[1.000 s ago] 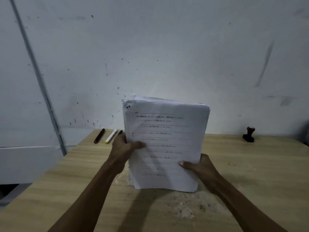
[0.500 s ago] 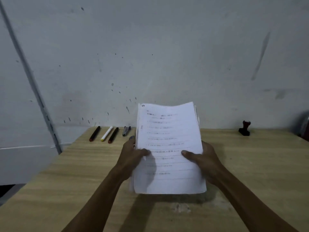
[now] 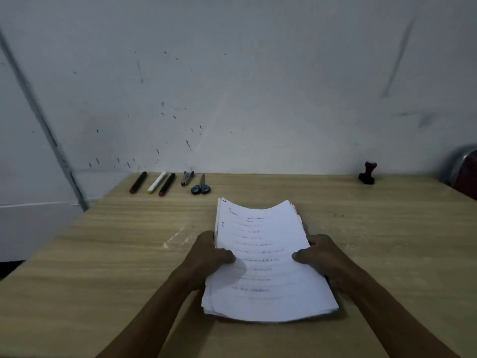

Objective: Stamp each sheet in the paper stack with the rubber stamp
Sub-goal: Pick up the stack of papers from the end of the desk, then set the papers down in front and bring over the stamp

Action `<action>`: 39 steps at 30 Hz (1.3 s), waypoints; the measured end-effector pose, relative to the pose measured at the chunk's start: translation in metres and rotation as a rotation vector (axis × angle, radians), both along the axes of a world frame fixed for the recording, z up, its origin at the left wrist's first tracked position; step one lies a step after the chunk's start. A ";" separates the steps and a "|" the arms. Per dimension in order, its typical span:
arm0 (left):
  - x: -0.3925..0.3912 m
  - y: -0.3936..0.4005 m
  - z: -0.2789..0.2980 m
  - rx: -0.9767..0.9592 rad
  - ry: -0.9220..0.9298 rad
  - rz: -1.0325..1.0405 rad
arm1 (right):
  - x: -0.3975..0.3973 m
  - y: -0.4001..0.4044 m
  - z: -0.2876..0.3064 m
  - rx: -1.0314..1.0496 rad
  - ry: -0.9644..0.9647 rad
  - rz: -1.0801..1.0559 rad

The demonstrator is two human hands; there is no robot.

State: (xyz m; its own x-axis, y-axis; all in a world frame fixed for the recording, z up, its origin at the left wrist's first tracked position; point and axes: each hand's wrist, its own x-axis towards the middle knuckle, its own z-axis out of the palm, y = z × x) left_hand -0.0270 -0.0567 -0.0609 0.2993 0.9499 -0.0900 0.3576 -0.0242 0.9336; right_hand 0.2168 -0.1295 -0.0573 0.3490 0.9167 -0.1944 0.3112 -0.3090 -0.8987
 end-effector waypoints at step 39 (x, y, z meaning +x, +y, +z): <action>0.057 0.007 0.020 0.652 0.412 0.127 | 0.019 0.005 0.010 0.048 -0.703 -0.121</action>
